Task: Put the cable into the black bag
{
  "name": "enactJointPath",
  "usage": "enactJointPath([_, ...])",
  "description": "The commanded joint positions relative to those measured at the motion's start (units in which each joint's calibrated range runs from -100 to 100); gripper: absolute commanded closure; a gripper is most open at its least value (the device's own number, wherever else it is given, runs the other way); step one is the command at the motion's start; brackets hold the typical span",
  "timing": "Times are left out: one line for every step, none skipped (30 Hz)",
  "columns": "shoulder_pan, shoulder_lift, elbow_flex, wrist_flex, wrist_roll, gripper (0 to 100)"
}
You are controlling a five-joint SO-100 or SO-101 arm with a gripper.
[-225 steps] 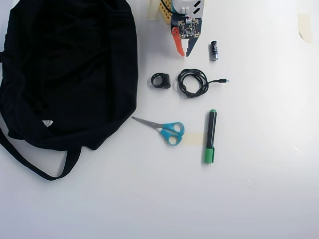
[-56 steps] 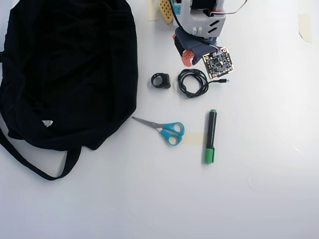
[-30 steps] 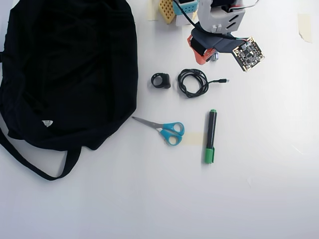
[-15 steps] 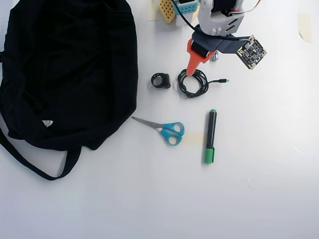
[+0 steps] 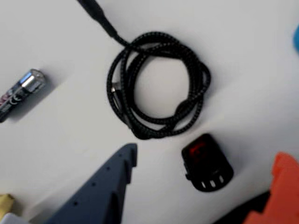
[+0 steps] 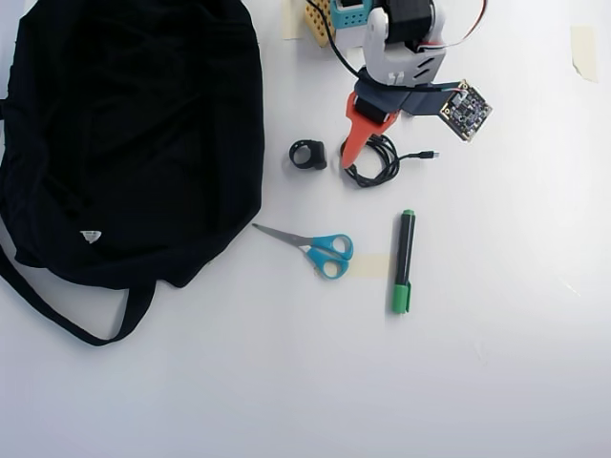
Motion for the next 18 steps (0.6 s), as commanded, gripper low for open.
enactJointPath([0.42,1.21,-0.10,-2.13,1.05,63])
enactJointPath([0.42,2.29,-0.55,-2.13,1.05,63])
enactJointPath([0.42,3.37,-1.09,-2.21,1.15,63])
enactJointPath([0.42,4.28,-1.63,-2.38,1.41,63])
enactJointPath([0.42,5.11,-2.08,-2.73,1.68,63])
enactJointPath([0.50,5.94,-2.35,-3.42,1.73,63])
enactJointPath([0.50,6.69,-2.62,-3.93,1.78,63])
enactJointPath([0.50,7.27,-2.62,-4.54,1.78,63])
enactJointPath([0.50,7.93,-2.62,-5.31,1.78,62])
enactJointPath([0.50,8.51,-2.62,-6.09,1.78,62])
enactJointPath([0.50,9.09,-2.62,-6.86,1.78,62])
enactJointPath([0.50,9.76,-2.62,-7.64,1.78,62])
enactJointPath([0.50,10.34,-2.62,-8.50,1.83,62])
enactJointPath([0.50,10.84,-2.62,-9.36,1.89,62])
enactJointPath([0.50,11.42,-2.62,-10.05,2.15,62])
enactJointPath([0.50,11.91,-2.62,-10.74,2.46,62])
enactJointPath([0.57,12.50,-2.62,-11.43,2.46,62])
enactJointPath([0.72,12.99,-2.62,-11.94,2.51,62])
